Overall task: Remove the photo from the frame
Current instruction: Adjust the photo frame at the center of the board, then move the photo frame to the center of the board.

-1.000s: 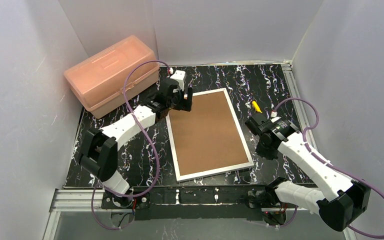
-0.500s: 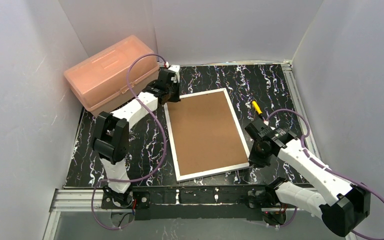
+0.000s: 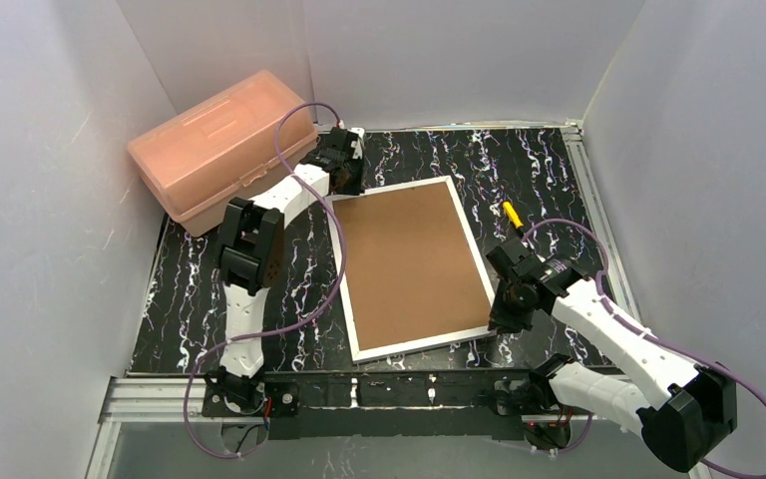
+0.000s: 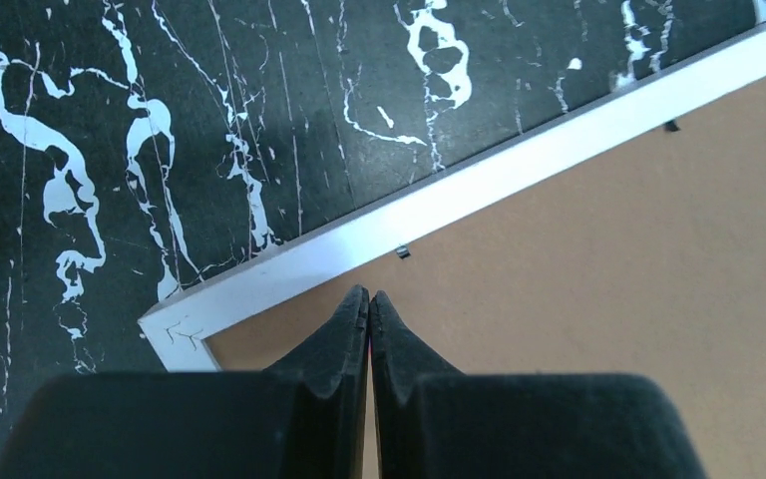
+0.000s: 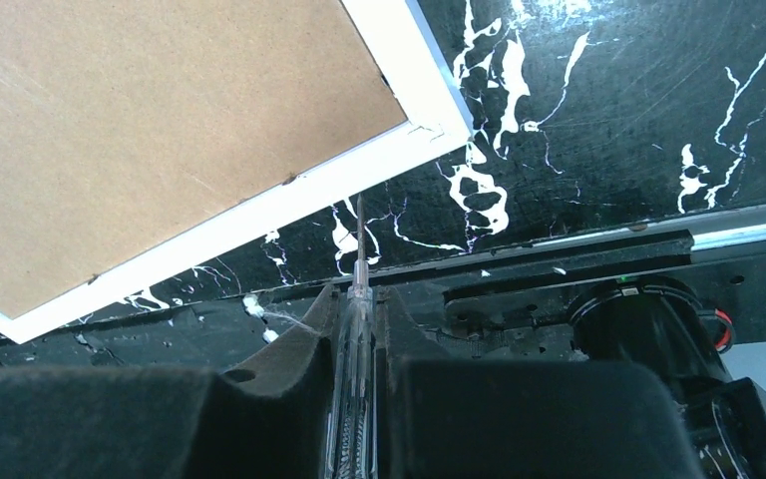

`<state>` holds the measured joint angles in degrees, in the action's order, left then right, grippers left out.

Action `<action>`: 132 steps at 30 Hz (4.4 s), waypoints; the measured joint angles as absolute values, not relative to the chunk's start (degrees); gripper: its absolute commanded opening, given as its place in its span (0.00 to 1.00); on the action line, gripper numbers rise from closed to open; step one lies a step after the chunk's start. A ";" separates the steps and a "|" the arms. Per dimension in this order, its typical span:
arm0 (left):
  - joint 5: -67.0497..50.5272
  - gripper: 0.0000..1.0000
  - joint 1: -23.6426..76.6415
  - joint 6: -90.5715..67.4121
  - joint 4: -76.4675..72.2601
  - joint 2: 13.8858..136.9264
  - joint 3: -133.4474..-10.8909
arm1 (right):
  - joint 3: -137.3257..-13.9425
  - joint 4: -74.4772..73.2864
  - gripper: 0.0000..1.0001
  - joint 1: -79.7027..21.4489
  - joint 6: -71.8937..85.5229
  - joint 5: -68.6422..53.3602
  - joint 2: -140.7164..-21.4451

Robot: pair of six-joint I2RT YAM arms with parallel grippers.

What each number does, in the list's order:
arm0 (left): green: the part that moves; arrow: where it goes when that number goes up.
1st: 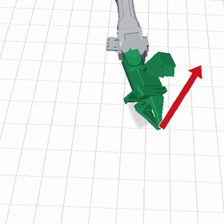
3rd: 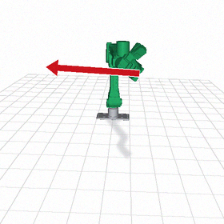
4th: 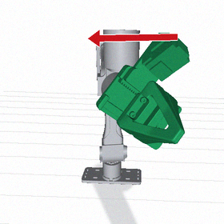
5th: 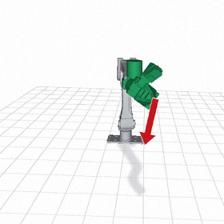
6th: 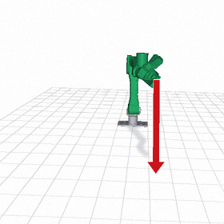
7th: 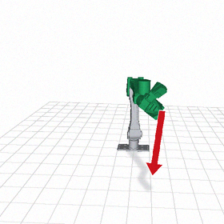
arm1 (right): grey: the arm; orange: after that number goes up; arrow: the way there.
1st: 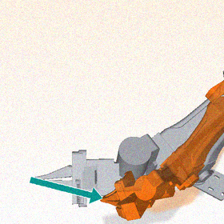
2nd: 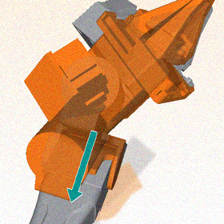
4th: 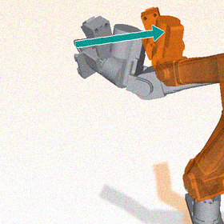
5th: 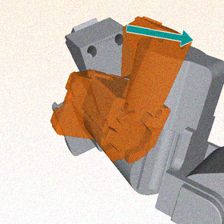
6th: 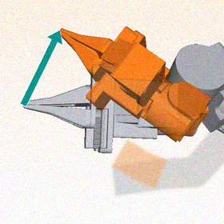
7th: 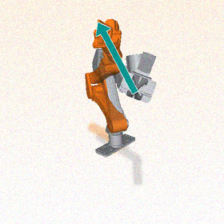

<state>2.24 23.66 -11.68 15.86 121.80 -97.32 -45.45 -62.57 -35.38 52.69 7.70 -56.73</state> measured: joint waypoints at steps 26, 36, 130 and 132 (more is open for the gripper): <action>6.66 0.00 21.69 -15.68 19.55 135.57 -110.93 | -46.17 -60.58 0.01 -35.38 50.41 9.98 -60.55; 7.81 0.00 20.40 -17.21 16.97 131.96 -103.90 | -49.50 -61.14 0.01 -35.38 47.00 13.28 -65.39; 0.38 0.00 7.49 -60.95 14.66 83.99 -40.77 | -57.78 -19.22 0.01 -24.75 25.98 -14.11 -72.34; 0.43 0.00 10.28 -62.70 14.83 82.46 -39.42 | -55.64 -16.56 0.01 -24.75 26.96 -17.72 -72.44</action>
